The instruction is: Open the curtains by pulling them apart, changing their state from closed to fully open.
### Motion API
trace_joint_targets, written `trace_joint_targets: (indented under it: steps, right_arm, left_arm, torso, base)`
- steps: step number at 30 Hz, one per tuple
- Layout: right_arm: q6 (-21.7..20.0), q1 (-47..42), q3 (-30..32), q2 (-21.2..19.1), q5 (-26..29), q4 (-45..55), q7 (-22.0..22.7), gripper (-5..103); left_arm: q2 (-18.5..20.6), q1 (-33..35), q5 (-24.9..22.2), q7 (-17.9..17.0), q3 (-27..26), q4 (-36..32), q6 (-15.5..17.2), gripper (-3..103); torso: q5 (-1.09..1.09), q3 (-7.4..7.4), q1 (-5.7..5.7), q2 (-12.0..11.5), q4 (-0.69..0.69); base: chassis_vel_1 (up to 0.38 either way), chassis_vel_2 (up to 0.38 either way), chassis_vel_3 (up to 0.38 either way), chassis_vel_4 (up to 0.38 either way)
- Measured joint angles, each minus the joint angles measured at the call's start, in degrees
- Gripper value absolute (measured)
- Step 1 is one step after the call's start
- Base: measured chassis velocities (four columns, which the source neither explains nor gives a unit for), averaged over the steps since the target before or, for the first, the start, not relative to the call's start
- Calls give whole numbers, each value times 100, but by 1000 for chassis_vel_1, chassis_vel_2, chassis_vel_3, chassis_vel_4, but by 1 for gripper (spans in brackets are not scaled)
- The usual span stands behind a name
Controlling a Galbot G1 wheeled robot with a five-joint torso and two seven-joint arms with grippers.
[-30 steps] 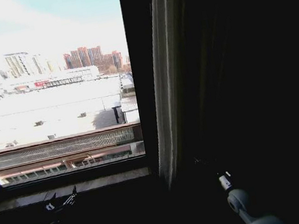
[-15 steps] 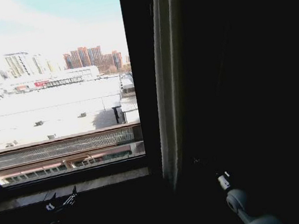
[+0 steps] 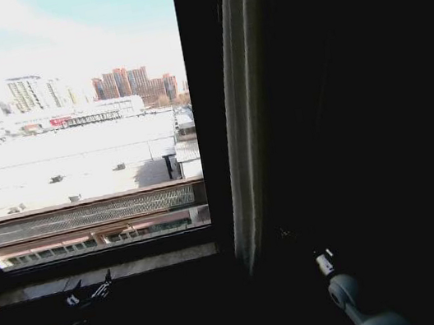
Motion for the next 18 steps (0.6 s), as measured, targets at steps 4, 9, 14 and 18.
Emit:
trace_joint_targets:
  steps: [4, 9, 14, 18]
  right_arm:
    - [2, 0, 0, 0, 0, 0, 1, 100]
    - [3, 0, 0, 0, 0, 0, 1, 100]
    - [3, 1, 0, 0, 0, -1, 1, 100]
    - [3, 1, 0, 0, 0, -1, 1, 100]
  left_arm:
    - [0, 0, 0, 0, 0, 0, 0, 100]
    - [0, 0, 0, 0, 0, 0, 0, 100]
    - [0, 0, 0, 0, 0, 0, 0, 100]
    - [0, 0, 0, 0, 0, 0, 0, 100]
  torso:
    - [0, 0, 0, 0, 0]
    - [0, 0, 0, 0, 0]
    - [0, 0, 0, 0, 0]
    - [0, 0, 0, 0, 0]
  base:
    - [0, 0, 0, 0]
    - [0, 0, 0, 0]
    - [0, 0, 0, 0]
    - [0, 0, 0, 0]
